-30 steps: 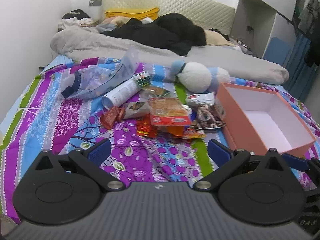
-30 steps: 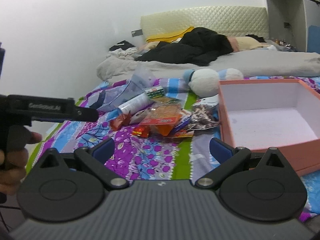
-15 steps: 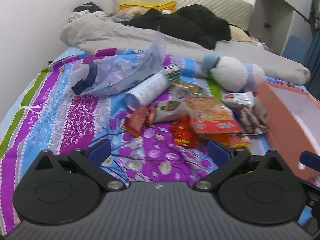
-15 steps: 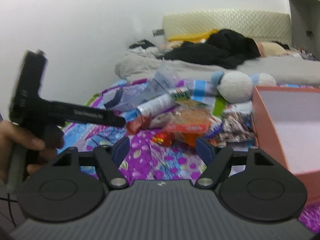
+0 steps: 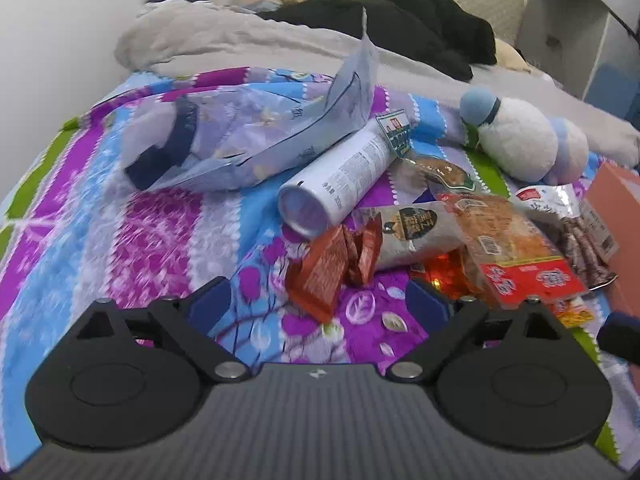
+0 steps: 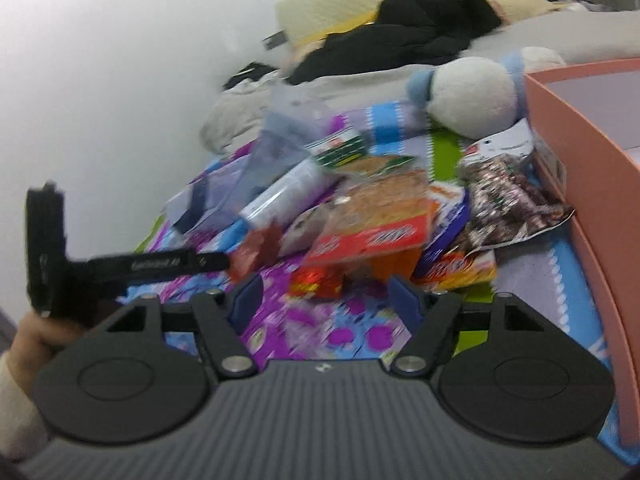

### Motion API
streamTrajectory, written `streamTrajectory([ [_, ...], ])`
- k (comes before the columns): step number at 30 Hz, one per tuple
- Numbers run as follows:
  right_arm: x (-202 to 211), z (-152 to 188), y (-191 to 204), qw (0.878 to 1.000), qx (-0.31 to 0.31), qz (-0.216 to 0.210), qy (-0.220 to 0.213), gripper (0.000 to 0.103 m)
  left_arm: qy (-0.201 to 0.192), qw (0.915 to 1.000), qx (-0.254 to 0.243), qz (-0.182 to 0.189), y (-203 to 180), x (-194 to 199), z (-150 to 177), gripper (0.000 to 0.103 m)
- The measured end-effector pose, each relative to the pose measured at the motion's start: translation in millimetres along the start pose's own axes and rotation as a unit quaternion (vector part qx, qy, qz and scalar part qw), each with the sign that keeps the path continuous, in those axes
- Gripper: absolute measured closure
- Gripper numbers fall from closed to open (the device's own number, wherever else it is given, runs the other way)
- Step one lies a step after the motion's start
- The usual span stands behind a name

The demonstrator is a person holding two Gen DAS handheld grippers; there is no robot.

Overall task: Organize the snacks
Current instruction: 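Reach the left tool down to the red-brown snack packet and close, then lift the red-brown packet with the left tool while the right tool grasps the clear bread packet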

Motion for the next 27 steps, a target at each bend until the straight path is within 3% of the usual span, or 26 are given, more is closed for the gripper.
streamTrajectory([
  [3, -16.3, -2.8, -13.1, 1.000, -0.011, 0.025, 0.001, 0.031, 0.000, 0.9987, -0.051, -0.007, -5.2, -23.4, 1.3, 0.016],
  [6, -31.4, -2.6, -28.9, 0.998, -0.042, 0.049, 0.010, 0.043, 0.001, 0.9968, -0.079, 0.005, -12.9, -39.7, 2.8, 0.021],
  [8, -40.0, -3.0, -35.4, 0.997, -0.050, 0.062, 0.011, 0.044, 0.007, 0.9949, -0.100, 0.004, -16.9, -50.3, 6.4, 0.025],
  [11, -52.3, -0.9, -45.5, 0.995, -0.077, 0.068, 0.020, 0.059, 0.016, 0.9920, -0.125, 0.004, -20.8, -61.3, 12.3, 0.038],
  [13, -57.0, 1.2, -49.3, 0.992, -0.097, 0.071, 0.025, 0.078, 0.018, 0.9917, -0.127, 0.010, -21.4, -66.6, 16.3, 0.044],
  [15, -59.2, 1.1, -50.7, 0.992, -0.101, 0.075, 0.026, 0.089, 0.014, 0.9916, -0.128, 0.010, -22.4, -65.7, 17.8, 0.048],
  [27, -24.7, -11.7, -36.9, 0.995, -0.083, 0.055, 0.015, 0.098, 0.018, 0.9967, -0.079, 0.009, -36.5, -9.7, 23.3, 0.053],
])
Point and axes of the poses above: each gripper's, at about its wrist camera, not at the fingertips, and x roughly against the way its jaws point, y to its left, z to its underside, the point moved 6 cm from there along -x, roughly the way its jaws point, and after that the axes turned 14 degrees about -y, right-handed, at the moved point
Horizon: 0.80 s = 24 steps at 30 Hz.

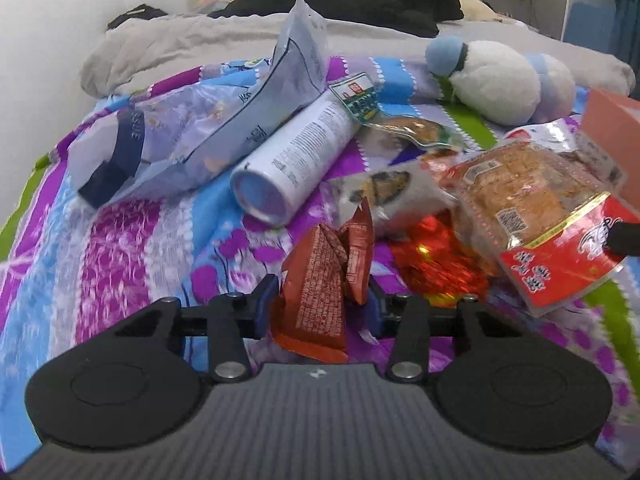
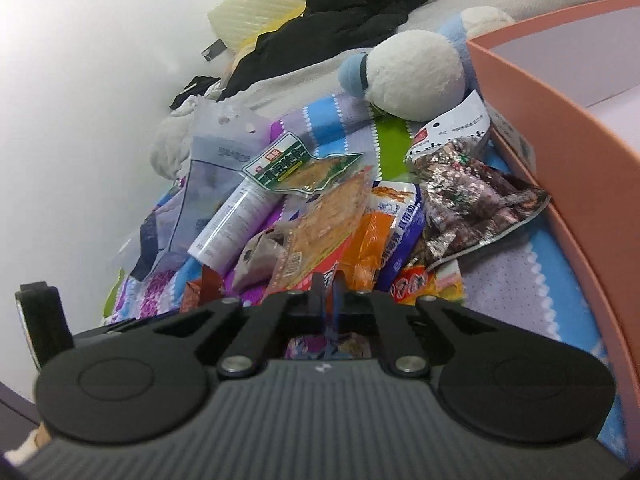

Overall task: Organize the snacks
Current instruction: 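Lift the red-brown packet with the left tool while the right tool grasps the clear bread packet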

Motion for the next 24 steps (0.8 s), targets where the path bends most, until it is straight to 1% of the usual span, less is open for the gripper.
streamTrajectory([
  [5, 32.2, 6.5, -4.5, 1.000, 0.007, 0.000, 0.009, 0.099, 0.013, 0.9995, 0.026, 0.010, -22.5, 36.6, 10.3, 0.053],
  [10, 67.9, 18.5, -13.5, 1.000, 0.015, 0.006, 0.024, 0.100, 0.023, 0.9970, 0.072, 0.014, -42.2, 70.7, 19.7, 0.053],
  [13, 89.5, 25.7, -20.7, 0.999, 0.021, 0.010, 0.030, 0.100, 0.032, 0.9953, 0.091, 0.013, -51.1, 87.9, 26.1, 0.053],
  [15, 102.5, 29.9, -26.6, 0.999, 0.025, 0.014, 0.038, 0.100, 0.033, 0.9947, 0.096, 0.017, -58.5, 101.0, 28.7, 0.053],
  [18, 122.6, 36.3, -35.7, 0.999, 0.019, 0.020, 0.047, 0.100, 0.036, 0.9952, 0.089, 0.018, -69.1, 115.2, 32.9, 0.053],
  [21, 139.4, 40.9, -44.7, 0.998, 0.016, 0.026, 0.052, 0.100, 0.043, 0.9943, 0.096, 0.017, -75.8, 123.0, 37.1, 0.053],
  [24, 154.5, 44.8, -52.5, 0.998, 0.023, 0.032, 0.054, 0.100, 0.052, 0.9932, 0.101, 0.025, -83.0, 126.9, 42.1, 0.053],
])
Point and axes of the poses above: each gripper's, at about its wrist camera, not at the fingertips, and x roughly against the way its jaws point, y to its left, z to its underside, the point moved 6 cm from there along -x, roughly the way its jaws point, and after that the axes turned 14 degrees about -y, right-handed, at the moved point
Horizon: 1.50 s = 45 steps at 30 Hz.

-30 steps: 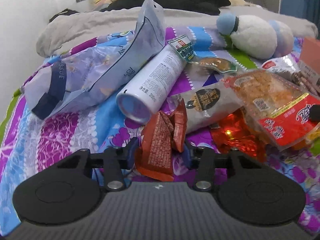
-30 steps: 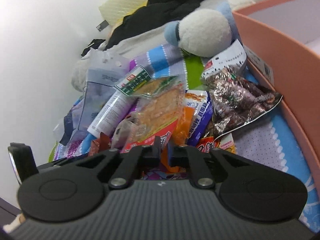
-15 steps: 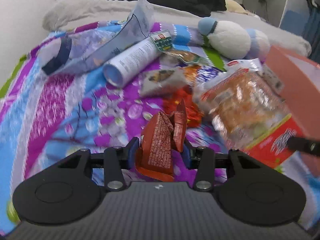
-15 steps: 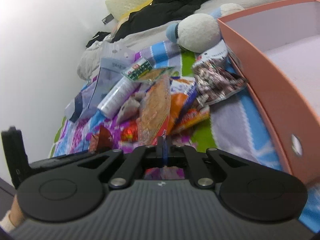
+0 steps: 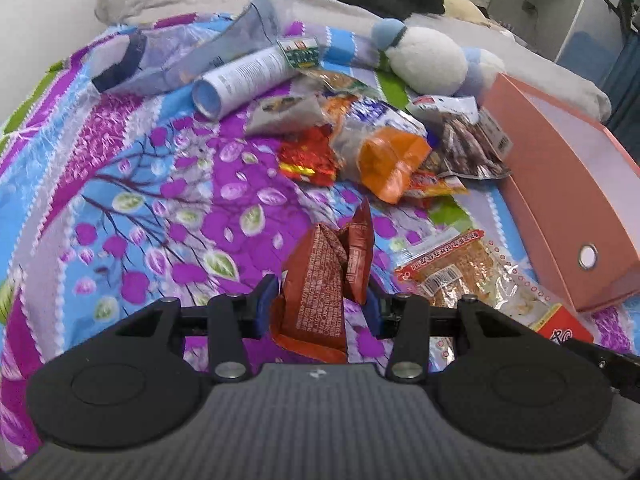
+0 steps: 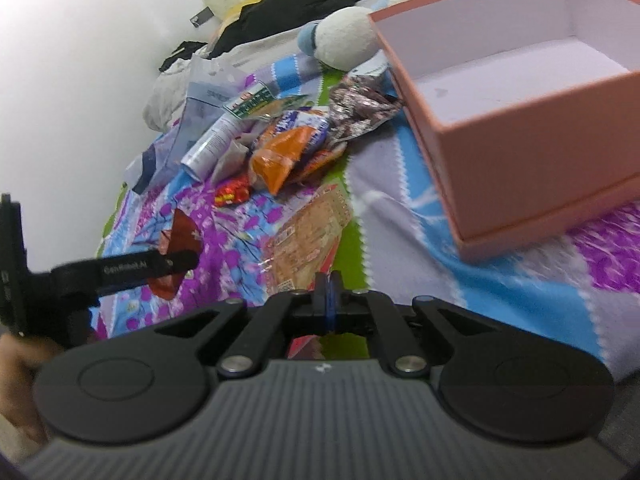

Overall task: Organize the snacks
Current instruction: 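Lift the red-brown packet with the left tool while the right tool grasps the clear bread packet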

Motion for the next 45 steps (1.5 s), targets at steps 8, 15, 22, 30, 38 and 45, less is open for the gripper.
streamTrajectory([
  [8, 29.2, 13.4, -19.2, 1.000, 0.017, 0.018, 0.003, 0.099, 0.022, 0.9995, -0.017, 0.015, -21.8, 5.5, 20.2, 0.052],
  [15, 35.6, 20.5, -39.0, 0.999, 0.013, 0.038, 0.011, 0.096, 0.035, 0.9989, -0.026, 0.017, -31.3, 0.5, 23.9, 0.051],
  [22, 33.7, 23.9, -42.7, 0.998, 0.029, 0.051, 0.019, 0.036, 0.033, 0.9989, -0.028, 0.018, -32.2, 0.5, 20.1, 0.021],
  [30, 38.6, 17.5, -22.3, 0.997, 0.071, 0.009, -0.019, 0.020, 0.030, 0.9990, -0.021, 0.024, -30.1, 3.3, 19.0, 0.014],
  [38, 12.9, 24.1, 13.7, 0.983, 0.177, -0.029, -0.030, 0.020, 0.026, 0.9989, -0.025, 0.030, -29.7, -1.8, 20.9, 0.014],
  [45, -23.9, 31.2, 17.5, 0.969, 0.248, -0.017, -0.014, 0.020, 0.041, 0.9983, -0.020, 0.036, -22.8, -8.8, 25.6, 0.020],
])
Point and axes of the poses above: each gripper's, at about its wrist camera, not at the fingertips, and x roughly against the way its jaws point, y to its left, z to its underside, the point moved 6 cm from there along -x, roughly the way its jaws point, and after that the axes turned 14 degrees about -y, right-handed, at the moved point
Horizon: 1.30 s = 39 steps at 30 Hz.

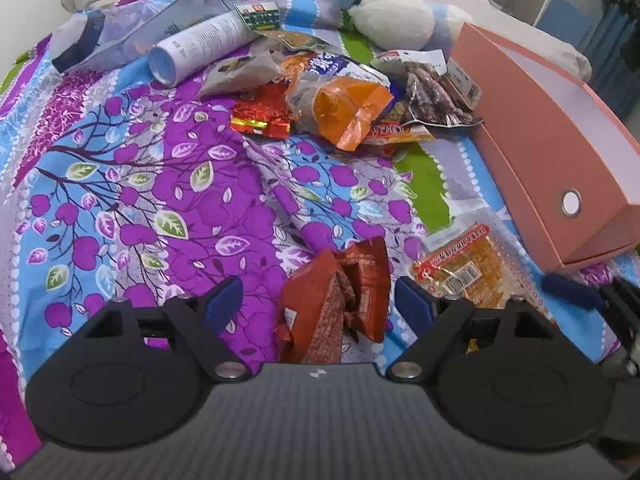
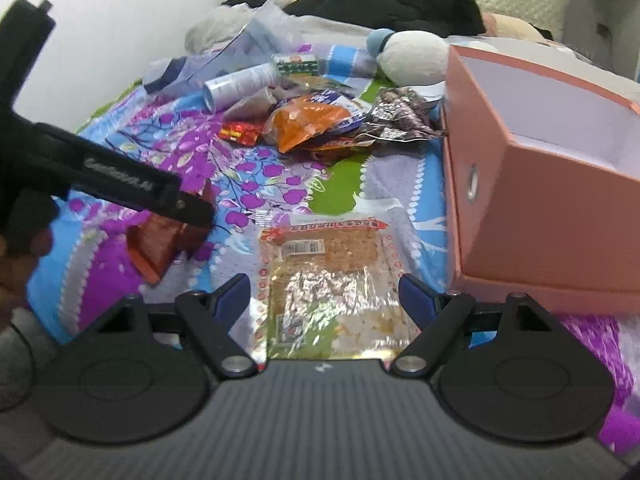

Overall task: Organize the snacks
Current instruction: 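Lift the red-brown packet with the left tool while the right tool grasps the clear bread packet, then carry both packets over the pink box and open both tools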

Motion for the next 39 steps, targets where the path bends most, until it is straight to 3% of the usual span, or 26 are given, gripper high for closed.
streamTrajectory([
  [6, -25.1, 3.4, -3.9, 0.999, 0.033, 0.012, 0.006, 0.020, 0.010, 0.9998, 0.001, 0.017, -2.2, -4.1, 6.8, 0.037],
  [8, -29.9, 6.2, -4.1, 0.999, 0.035, 0.004, 0.011, 0.018, 0.012, 0.9998, -0.005, 0.014, -3.7, -6.2, 8.7, 0.038],
  [12, -37.8, 11.6, -7.4, 1.000, 0.014, -0.008, 0.026, 0.007, 0.008, 0.9998, -0.015, 0.010, -6.2, -9.6, 11.0, 0.041],
  [15, -42.3, 16.5, -8.4, 0.999, -0.010, -0.025, 0.037, 0.007, 0.005, 0.9998, -0.017, 0.006, -6.1, -8.9, 10.5, 0.047],
  [17, -42.0, 15.9, -8.2, 0.999, -0.016, -0.025, 0.041, 0.013, 0.005, 0.9999, -0.011, 0.003, -5.1, -7.2, 9.8, 0.049],
  [19, -38.5, 13.0, -6.3, 0.999, -0.018, -0.027, 0.041, 0.034, 0.005, 1.0000, -0.006, 0.002, -4.6, -5.4, 9.1, 0.051],
  [22, -33.4, 8.9, -6.1, 0.998, -0.029, -0.024, 0.043, 0.050, 0.004, 1.0000, 0.005, -0.001, -4.3, -1.5, 7.7, 0.052],
  [24, -30.7, 7.0, -5.0, 0.998, -0.027, -0.019, 0.044, 0.056, 0.002, 0.9999, 0.012, -0.001, -4.8, 2.5, 5.7, 0.052],
  [28, -20.9, 2.1, -4.9, 0.998, -0.040, -0.012, 0.041, 0.061, -0.004, 0.9995, 0.030, -0.001, -6.1, 14.1, 1.7, 0.052],
  [39, 18.7, -30.7, -7.0, 0.997, -0.074, 0.005, 0.003, 0.061, -0.036, 0.9978, 0.056, 0.006, -14.6, 57.5, -19.9, 0.052],
])
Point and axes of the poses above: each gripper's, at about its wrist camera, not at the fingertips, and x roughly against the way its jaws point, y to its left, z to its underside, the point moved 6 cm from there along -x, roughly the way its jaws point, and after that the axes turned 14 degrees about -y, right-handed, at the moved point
